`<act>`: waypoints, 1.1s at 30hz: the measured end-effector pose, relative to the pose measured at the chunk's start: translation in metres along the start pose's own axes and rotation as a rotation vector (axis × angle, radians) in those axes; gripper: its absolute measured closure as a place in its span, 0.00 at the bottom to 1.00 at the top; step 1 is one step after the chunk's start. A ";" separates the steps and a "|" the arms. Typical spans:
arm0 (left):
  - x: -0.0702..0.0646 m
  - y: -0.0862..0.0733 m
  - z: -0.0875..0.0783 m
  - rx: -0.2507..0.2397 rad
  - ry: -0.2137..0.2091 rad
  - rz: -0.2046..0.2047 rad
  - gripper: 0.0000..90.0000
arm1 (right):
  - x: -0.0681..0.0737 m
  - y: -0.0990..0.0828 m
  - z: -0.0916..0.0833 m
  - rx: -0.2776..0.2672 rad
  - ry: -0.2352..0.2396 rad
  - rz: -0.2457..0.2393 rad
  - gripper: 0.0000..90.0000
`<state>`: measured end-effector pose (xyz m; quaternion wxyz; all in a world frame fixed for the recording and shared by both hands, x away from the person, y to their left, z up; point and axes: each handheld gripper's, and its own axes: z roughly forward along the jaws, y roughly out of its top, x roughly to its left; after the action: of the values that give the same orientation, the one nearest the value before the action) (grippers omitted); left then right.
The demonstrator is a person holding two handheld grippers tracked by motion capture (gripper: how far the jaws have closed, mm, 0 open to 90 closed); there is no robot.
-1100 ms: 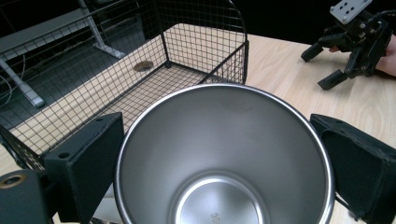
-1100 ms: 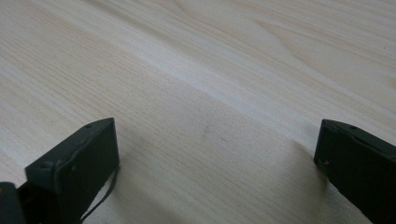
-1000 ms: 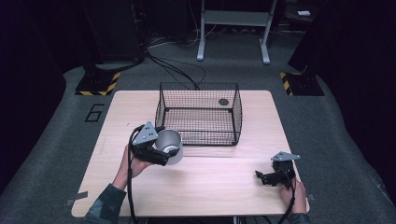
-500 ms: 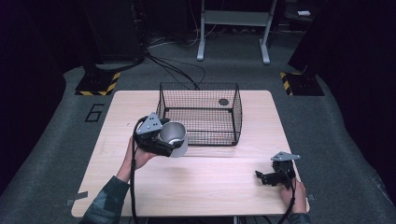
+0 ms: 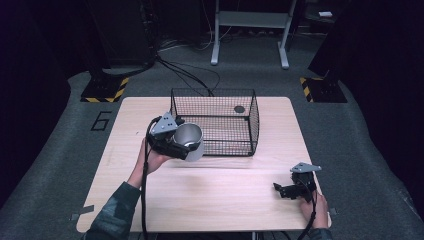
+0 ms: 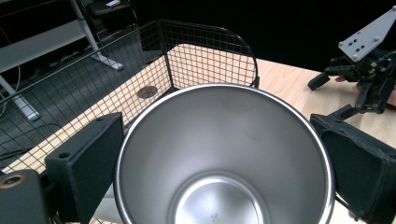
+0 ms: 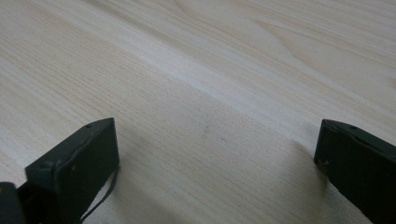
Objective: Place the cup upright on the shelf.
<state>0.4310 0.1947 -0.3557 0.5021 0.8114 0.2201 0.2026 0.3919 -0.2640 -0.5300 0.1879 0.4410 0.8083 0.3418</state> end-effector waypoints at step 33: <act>0.036 0.033 0.036 0.026 0.054 0.002 0.07 | 0.001 0.000 0.000 0.001 -0.001 0.007 0.00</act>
<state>0.4851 0.1754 -0.3369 0.4855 0.8122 0.2354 0.2220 0.3914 -0.2635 -0.5300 0.1869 0.4439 0.8069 0.3420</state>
